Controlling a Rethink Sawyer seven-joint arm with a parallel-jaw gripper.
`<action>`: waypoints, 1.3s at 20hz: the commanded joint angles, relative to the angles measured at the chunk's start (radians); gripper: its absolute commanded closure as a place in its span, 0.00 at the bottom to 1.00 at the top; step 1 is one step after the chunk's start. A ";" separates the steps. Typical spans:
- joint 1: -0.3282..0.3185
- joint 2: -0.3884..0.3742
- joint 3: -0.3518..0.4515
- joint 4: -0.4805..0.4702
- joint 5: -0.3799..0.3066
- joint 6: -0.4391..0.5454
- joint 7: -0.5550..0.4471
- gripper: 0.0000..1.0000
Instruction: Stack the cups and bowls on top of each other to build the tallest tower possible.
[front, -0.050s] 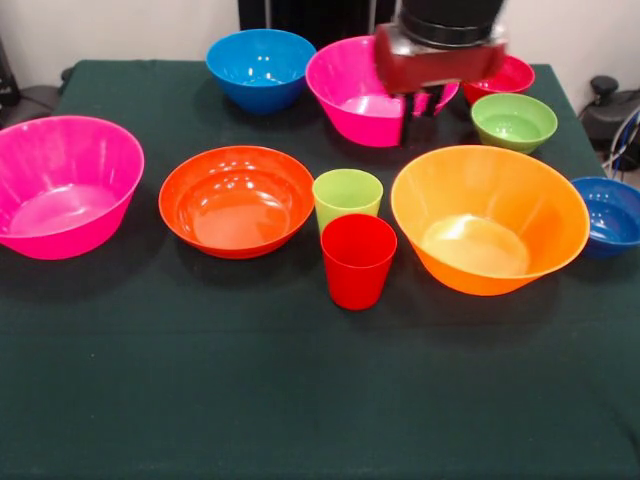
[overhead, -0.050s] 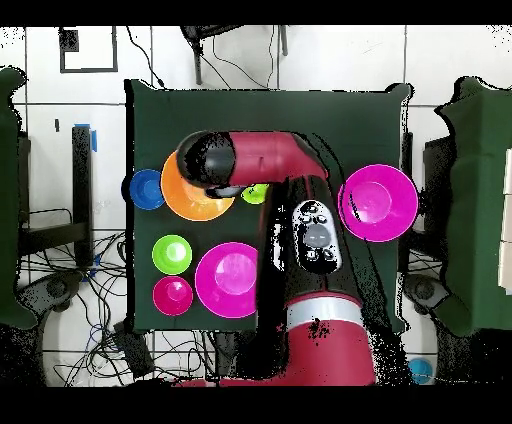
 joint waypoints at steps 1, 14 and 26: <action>-0.099 0.010 0.107 0.082 -0.087 0.104 -0.269 1.00; -0.305 0.013 0.204 0.029 -0.172 0.182 -0.459 1.00; -0.400 0.085 0.309 -0.053 -0.257 0.245 -0.602 1.00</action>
